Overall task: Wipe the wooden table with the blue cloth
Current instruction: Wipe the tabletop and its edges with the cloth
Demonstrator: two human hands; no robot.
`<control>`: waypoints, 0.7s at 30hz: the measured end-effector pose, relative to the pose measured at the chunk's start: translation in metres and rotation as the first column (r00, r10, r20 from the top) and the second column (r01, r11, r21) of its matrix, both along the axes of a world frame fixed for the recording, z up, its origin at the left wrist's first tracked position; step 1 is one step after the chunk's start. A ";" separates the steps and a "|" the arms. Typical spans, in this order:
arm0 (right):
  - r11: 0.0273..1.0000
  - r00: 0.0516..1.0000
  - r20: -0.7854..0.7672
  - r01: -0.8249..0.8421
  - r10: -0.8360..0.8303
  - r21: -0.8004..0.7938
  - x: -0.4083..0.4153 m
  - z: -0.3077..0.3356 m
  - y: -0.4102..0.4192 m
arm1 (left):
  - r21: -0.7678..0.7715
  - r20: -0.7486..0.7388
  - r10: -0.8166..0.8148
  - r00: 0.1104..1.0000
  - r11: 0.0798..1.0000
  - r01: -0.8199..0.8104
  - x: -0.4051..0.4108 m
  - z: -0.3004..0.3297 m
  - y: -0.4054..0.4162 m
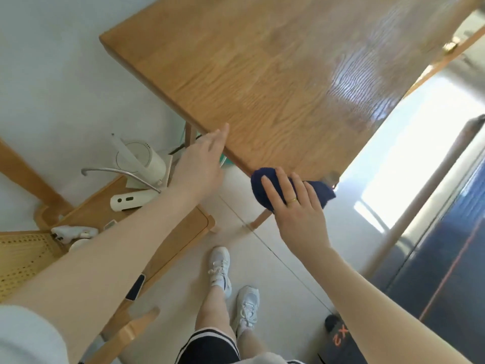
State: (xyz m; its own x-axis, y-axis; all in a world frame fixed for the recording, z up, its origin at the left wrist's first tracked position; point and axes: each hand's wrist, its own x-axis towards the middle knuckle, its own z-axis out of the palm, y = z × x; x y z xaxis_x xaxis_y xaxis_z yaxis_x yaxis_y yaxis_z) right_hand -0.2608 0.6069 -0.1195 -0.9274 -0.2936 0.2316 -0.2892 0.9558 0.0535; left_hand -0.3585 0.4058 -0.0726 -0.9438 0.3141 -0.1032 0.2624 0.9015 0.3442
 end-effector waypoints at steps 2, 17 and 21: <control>0.999 0.999 0.012 0.045 -0.045 -0.023 0.026 -0.002 0.015 | -0.015 -0.022 -0.082 0.996 0.997 0.081 0.006 0.002 0.011; -0.031 0.557 0.574 0.701 -0.601 -0.713 -0.060 0.028 0.018 | -0.027 -0.067 -0.415 0.907 0.910 0.415 -0.009 0.000 0.041; 0.004 0.527 0.608 0.758 -0.594 -0.653 -0.052 0.031 0.019 | -0.087 -0.004 -0.456 0.890 0.887 0.454 -0.022 0.006 0.068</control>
State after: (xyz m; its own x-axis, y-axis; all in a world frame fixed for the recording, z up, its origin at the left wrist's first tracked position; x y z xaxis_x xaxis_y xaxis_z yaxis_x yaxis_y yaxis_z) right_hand -0.3128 0.6259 -0.0887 -0.6217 0.7363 -0.2670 0.5924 0.2190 -0.7753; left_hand -0.3800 0.4733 -0.0670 -0.7021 0.7008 -0.1265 0.6574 0.7061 0.2630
